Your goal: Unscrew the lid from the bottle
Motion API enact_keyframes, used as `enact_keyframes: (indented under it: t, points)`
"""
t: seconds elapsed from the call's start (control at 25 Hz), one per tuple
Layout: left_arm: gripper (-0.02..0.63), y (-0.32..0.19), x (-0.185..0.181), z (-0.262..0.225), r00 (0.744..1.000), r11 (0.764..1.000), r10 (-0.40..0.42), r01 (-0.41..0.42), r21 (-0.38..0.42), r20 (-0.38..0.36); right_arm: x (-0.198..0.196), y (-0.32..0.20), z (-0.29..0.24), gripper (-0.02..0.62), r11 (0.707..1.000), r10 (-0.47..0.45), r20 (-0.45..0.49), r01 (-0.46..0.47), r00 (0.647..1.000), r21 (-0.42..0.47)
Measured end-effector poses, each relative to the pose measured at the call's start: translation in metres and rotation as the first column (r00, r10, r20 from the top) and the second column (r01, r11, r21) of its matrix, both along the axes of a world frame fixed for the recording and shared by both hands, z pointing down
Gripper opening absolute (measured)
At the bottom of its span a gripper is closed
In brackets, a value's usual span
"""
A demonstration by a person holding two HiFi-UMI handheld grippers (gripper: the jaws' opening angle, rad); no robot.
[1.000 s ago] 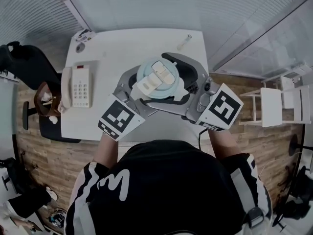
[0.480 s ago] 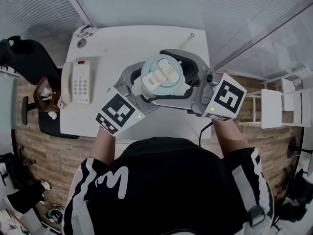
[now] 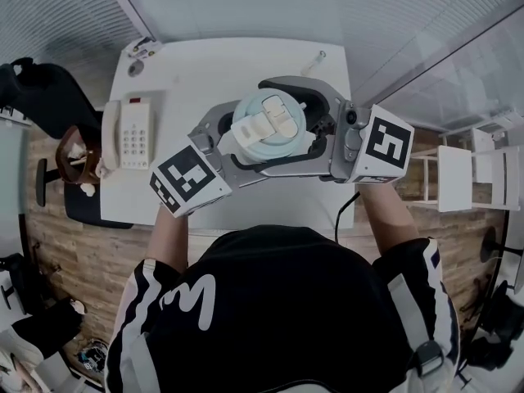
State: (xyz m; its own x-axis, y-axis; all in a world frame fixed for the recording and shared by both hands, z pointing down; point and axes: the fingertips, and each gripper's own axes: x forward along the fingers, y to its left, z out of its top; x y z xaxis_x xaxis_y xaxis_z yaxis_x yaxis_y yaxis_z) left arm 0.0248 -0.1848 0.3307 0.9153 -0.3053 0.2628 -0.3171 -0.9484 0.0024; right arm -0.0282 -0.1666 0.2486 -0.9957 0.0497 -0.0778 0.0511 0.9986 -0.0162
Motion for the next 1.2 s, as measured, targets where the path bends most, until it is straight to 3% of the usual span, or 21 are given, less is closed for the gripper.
enact_keyframes:
  t: [0.36,0.52,0.72,0.92,1.12,1.2]
  points:
    - [0.425,0.02,0.009,-0.002,0.991,0.991,0.131,-0.13,-0.015,0.023,-0.007,0.024,-0.008,0.445,0.983,-0.185,-0.021,0.185,0.983,-0.004]
    - [0.425,0.016,0.003,-0.009,0.994,0.995,0.097,-0.097,-0.008,-0.04,0.0,0.019,-0.013,0.446,0.984,-0.179,0.011,0.18,0.984,-0.016]
    - [0.428,0.018,0.0,-0.022,0.99,0.997,0.079,-0.079,0.01,-0.116,0.006,0.015,-0.021,0.445,0.982,-0.184,0.15,0.189,0.972,-0.025]
    - [0.431,0.015,0.0,-0.032,0.975,0.999,0.048,-0.044,0.026,-0.218,0.005,0.011,-0.029,0.443,0.979,-0.179,0.215,0.196,0.96,-0.062]
    - [0.446,0.004,0.003,-0.027,0.987,0.992,-0.037,0.055,0.11,-0.154,0.0,0.007,-0.028,0.443,0.988,-0.145,0.185,0.153,0.972,-0.03]
    - [0.454,0.001,0.005,-0.028,0.985,0.988,-0.052,0.074,0.135,-0.165,-0.001,0.006,-0.028,0.443,0.99,-0.134,0.183,0.141,0.974,-0.024]
